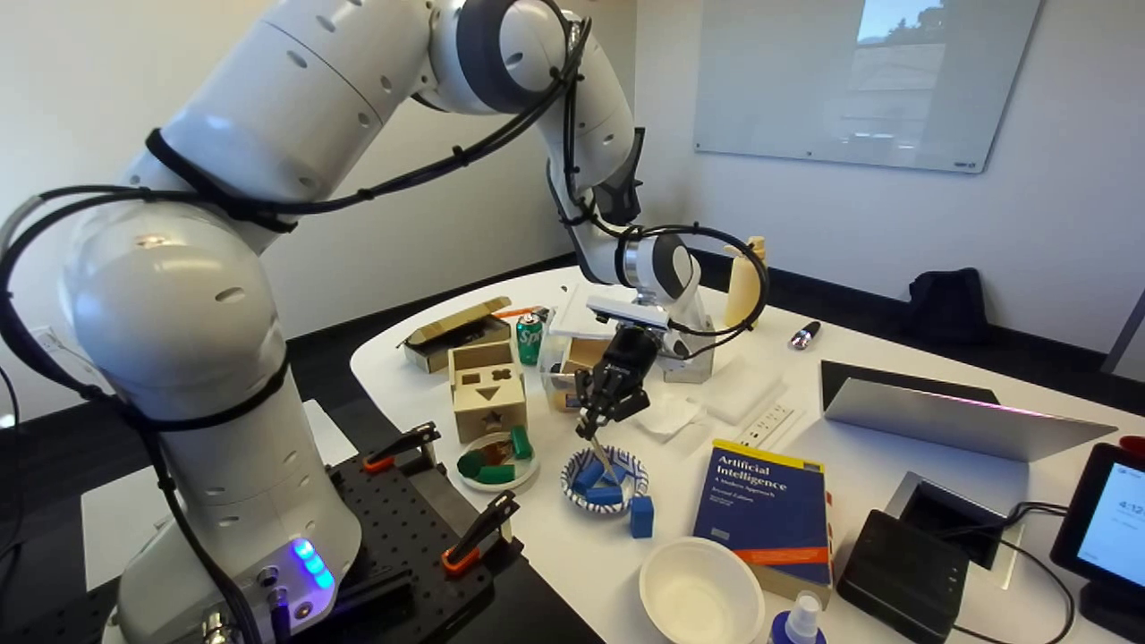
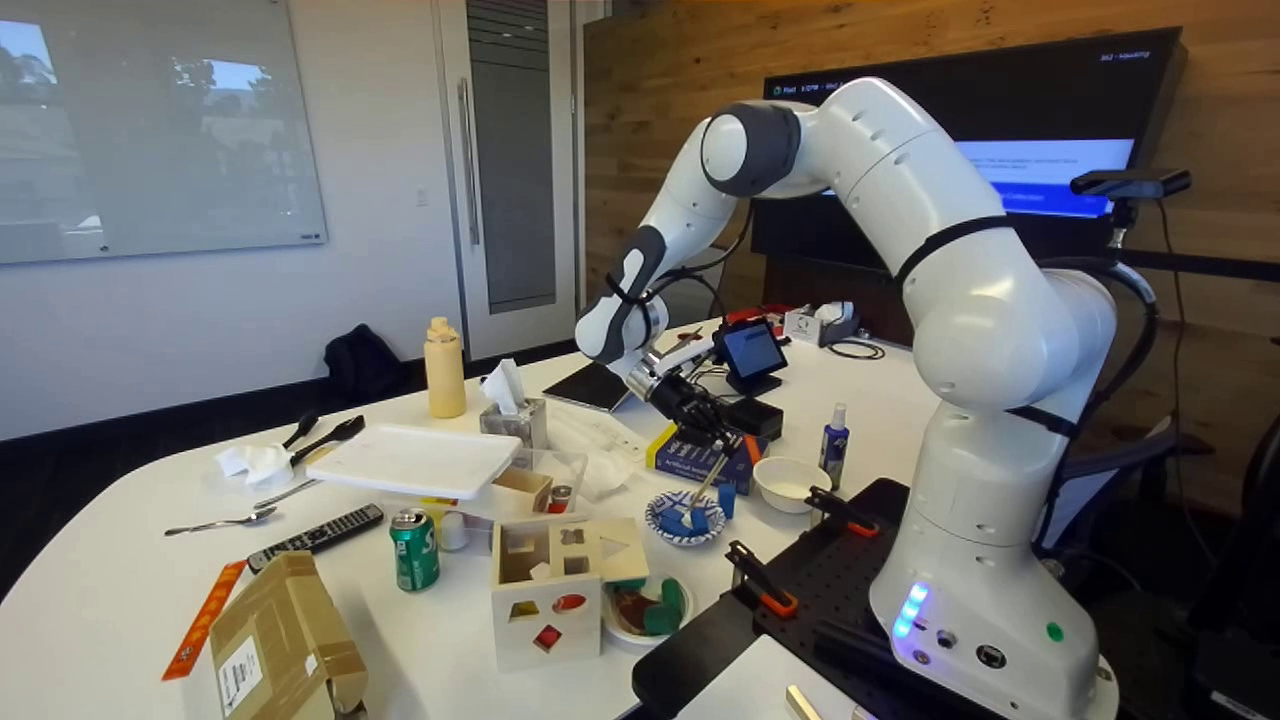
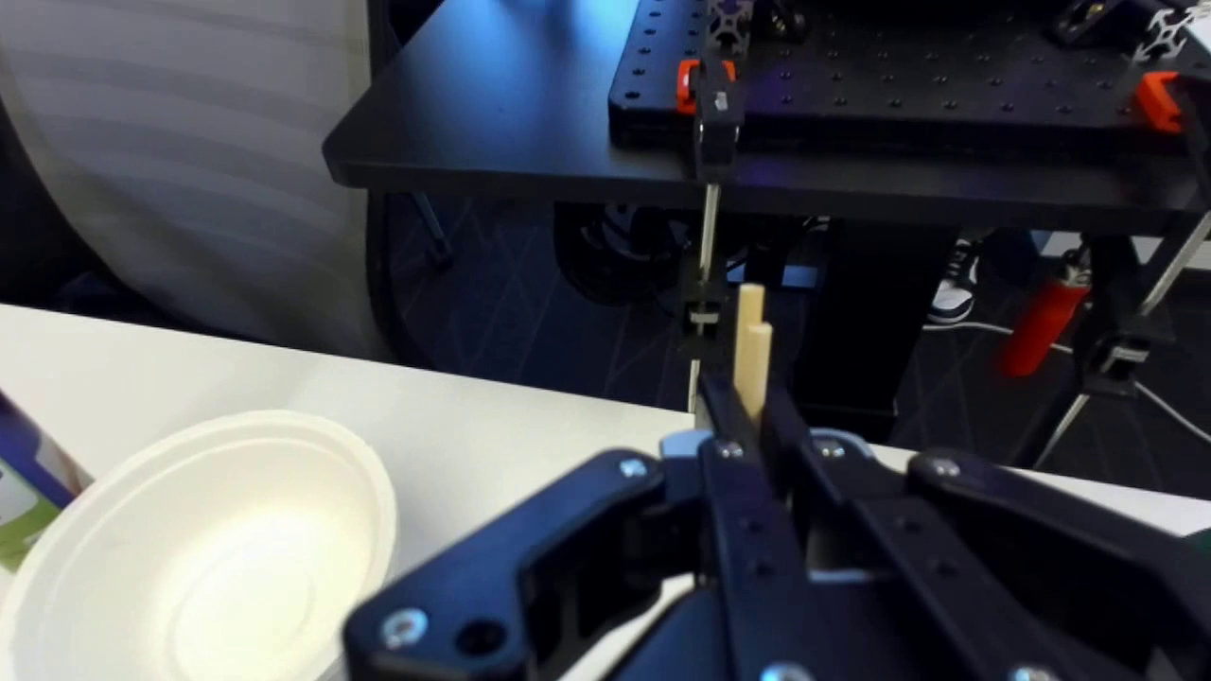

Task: Pick up the sticks from the table and mix the objects in the bowl

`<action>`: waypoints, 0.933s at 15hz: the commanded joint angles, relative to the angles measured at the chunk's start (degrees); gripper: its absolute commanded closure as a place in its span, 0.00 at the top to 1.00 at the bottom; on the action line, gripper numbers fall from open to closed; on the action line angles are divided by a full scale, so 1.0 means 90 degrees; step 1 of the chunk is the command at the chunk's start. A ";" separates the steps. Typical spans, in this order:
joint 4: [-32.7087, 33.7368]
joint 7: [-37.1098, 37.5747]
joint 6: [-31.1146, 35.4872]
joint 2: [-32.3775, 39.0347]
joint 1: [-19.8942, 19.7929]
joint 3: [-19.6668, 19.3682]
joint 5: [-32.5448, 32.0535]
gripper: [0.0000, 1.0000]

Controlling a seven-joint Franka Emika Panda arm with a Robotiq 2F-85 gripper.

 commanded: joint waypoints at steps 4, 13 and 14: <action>-0.0225 -0.0046 0.0716 -0.0457 -0.0027 0.0070 0.0194 0.02; -0.0299 0.0558 0.2013 -0.0922 0.0228 -0.0153 -0.0496 0.02; -0.0302 0.0630 0.2245 -0.0816 0.0244 -0.0189 -0.0587 0.02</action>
